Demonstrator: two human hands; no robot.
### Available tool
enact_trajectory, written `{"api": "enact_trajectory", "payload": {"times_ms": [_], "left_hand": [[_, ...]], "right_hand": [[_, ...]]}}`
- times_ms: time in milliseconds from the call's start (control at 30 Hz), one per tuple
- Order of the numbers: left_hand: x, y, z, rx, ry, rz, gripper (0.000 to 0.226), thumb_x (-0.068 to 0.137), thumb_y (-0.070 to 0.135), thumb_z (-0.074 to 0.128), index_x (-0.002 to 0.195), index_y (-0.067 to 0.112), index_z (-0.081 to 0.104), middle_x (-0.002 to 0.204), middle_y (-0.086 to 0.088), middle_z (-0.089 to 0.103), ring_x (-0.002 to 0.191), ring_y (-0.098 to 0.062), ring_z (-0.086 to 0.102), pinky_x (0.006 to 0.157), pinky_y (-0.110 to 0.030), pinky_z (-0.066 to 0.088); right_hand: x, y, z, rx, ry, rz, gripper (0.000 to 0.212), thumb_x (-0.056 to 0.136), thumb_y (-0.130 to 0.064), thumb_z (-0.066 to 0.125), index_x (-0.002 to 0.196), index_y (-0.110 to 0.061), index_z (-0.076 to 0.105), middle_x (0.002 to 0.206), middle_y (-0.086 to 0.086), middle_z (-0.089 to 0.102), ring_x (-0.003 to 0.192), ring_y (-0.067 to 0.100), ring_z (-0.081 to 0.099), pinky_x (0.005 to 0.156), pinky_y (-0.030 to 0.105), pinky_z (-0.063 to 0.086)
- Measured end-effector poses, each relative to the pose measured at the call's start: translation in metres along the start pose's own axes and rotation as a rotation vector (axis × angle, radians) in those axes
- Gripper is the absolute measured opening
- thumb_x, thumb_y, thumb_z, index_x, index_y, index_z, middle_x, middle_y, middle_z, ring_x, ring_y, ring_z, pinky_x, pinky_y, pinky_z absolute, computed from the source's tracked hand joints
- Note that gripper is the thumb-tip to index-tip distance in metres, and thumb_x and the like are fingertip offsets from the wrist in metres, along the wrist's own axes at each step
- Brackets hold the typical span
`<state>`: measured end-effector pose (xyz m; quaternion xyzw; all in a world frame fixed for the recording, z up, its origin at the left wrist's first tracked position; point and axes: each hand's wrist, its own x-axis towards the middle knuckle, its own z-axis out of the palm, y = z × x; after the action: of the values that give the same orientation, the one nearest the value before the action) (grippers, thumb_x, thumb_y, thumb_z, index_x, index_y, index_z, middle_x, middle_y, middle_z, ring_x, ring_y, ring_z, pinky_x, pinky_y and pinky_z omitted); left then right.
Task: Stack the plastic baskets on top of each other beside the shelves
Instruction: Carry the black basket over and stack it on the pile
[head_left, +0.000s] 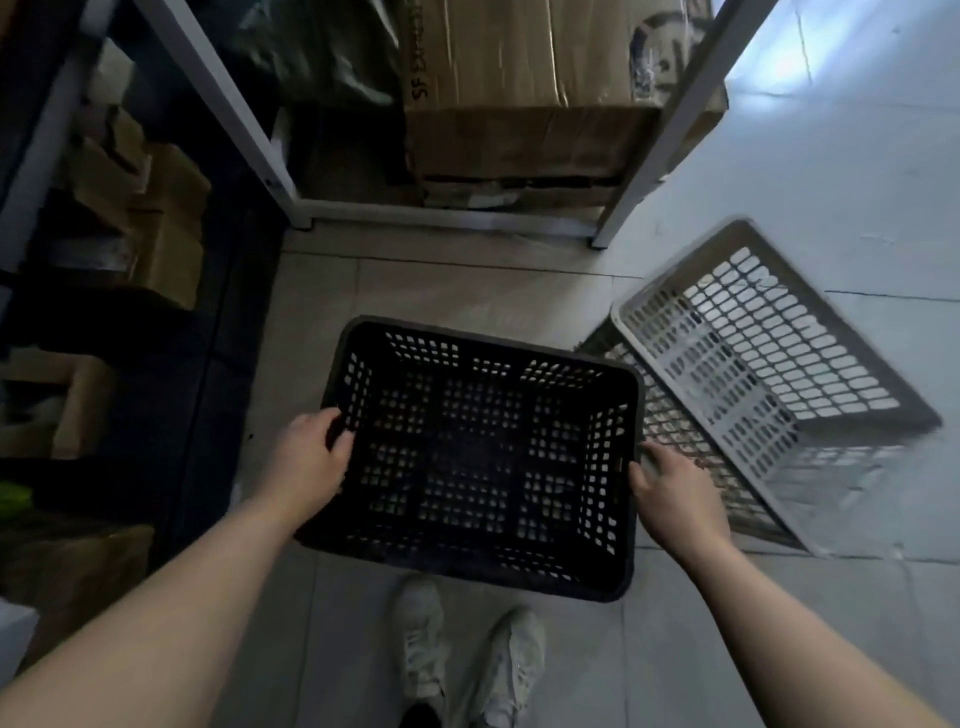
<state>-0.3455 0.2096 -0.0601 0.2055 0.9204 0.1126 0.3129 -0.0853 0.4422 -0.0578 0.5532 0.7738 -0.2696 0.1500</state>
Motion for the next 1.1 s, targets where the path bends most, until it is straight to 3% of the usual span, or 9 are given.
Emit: {"api": "enact_trajectory", "payload": {"times_ms": [133, 300, 433, 567, 733, 900, 1000, 1100], "left_hand": [[0.040, -0.031, 0.031, 0.018, -0.031, -0.104, 0.051, 0.096, 0.032, 0.045, 0.141, 0.008, 0.037, 0.139, -0.021, 0.043, 0.118, -0.038, 0.049, 0.091, -0.037, 0.042], [0.084, -0.069, 0.063, -0.016, -0.083, -0.236, 0.063, 0.097, 0.038, 0.041, 0.147, 0.004, 0.023, 0.144, -0.026, 0.039, 0.129, -0.041, 0.040, 0.107, -0.044, 0.035], [0.105, -0.074, 0.081, -0.198, -0.070, -0.282, 0.053, 0.100, 0.038, 0.033, 0.132, -0.002, 0.045, 0.132, -0.025, 0.051, 0.120, -0.039, 0.048, 0.094, -0.038, 0.038], [0.124, -0.086, 0.093, -0.591, -0.076, -0.351, 0.047, 0.101, 0.041, 0.030, 0.120, 0.006, 0.055, 0.110, -0.019, 0.062, 0.100, -0.030, 0.057, 0.084, -0.039, 0.046], [0.137, -0.094, 0.097, -0.761, -0.161, -0.350, 0.042, 0.099, 0.046, 0.028, 0.122, 0.021, 0.053, 0.095, -0.009, 0.064, 0.084, -0.019, 0.059, 0.076, -0.030, 0.046], [0.138, -0.099, 0.102, -0.830, -0.134, -0.339, 0.043, 0.099, 0.047, 0.031, 0.110, 0.017, 0.060, 0.083, -0.005, 0.057, 0.072, -0.015, 0.051, 0.074, -0.029, 0.045], [0.132, -0.095, 0.099, -0.862, -0.112, -0.360, 0.040, 0.098, 0.047, 0.033, 0.096, 0.019, 0.061, 0.078, -0.003, 0.053, 0.067, -0.015, 0.047, 0.071, -0.028, 0.044], [0.117, -0.091, 0.090, -0.885, -0.093, -0.366, 0.040, 0.097, 0.049, 0.034, 0.095, 0.020, 0.062, 0.077, -0.002, 0.053, 0.066, -0.015, 0.047, 0.070, -0.028, 0.044]], "right_hand": [[0.030, 0.027, 0.043, 0.098, -0.032, 0.112, 0.041, 0.093, -0.027, 0.050, 0.130, -0.010, 0.051, 0.129, 0.016, 0.058, 0.117, 0.034, 0.052, 0.082, 0.037, 0.039], [0.069, 0.058, 0.087, 0.284, -0.060, 0.277, 0.045, 0.095, -0.034, 0.045, 0.131, -0.007, 0.048, 0.130, 0.016, 0.057, 0.116, 0.032, 0.053, 0.091, 0.039, 0.043], [0.090, 0.068, 0.107, 0.573, -0.066, 0.349, 0.036, 0.099, -0.031, 0.039, 0.107, -0.003, 0.061, 0.099, 0.011, 0.061, 0.071, 0.015, 0.054, 0.061, 0.031, 0.042], [0.100, 0.078, 0.119, 0.870, -0.120, 0.442, 0.040, 0.097, -0.046, 0.038, 0.093, -0.016, 0.064, 0.091, 0.018, 0.068, 0.080, 0.029, 0.064, 0.077, 0.046, 0.053], [0.103, 0.087, 0.131, 1.102, -0.142, 0.430, 0.049, 0.094, -0.052, 0.040, 0.108, -0.012, 0.063, 0.086, 0.017, 0.066, 0.073, 0.027, 0.063, 0.066, 0.036, 0.054], [0.102, 0.082, 0.137, 1.174, -0.050, 0.445, 0.044, 0.096, -0.050, 0.040, 0.092, -0.011, 0.061, 0.065, 0.005, 0.057, 0.047, 0.012, 0.054, 0.044, 0.020, 0.047], [0.098, 0.081, 0.132, 1.165, -0.011, 0.442, 0.044, 0.095, -0.050, 0.041, 0.088, -0.012, 0.061, 0.066, 0.005, 0.053, 0.049, 0.012, 0.050, 0.045, 0.021, 0.046], [0.088, 0.081, 0.119, 1.150, 0.001, 0.440, 0.044, 0.094, -0.051, 0.042, 0.086, -0.012, 0.062, 0.068, 0.005, 0.051, 0.055, 0.015, 0.048, 0.054, 0.027, 0.043]]}}
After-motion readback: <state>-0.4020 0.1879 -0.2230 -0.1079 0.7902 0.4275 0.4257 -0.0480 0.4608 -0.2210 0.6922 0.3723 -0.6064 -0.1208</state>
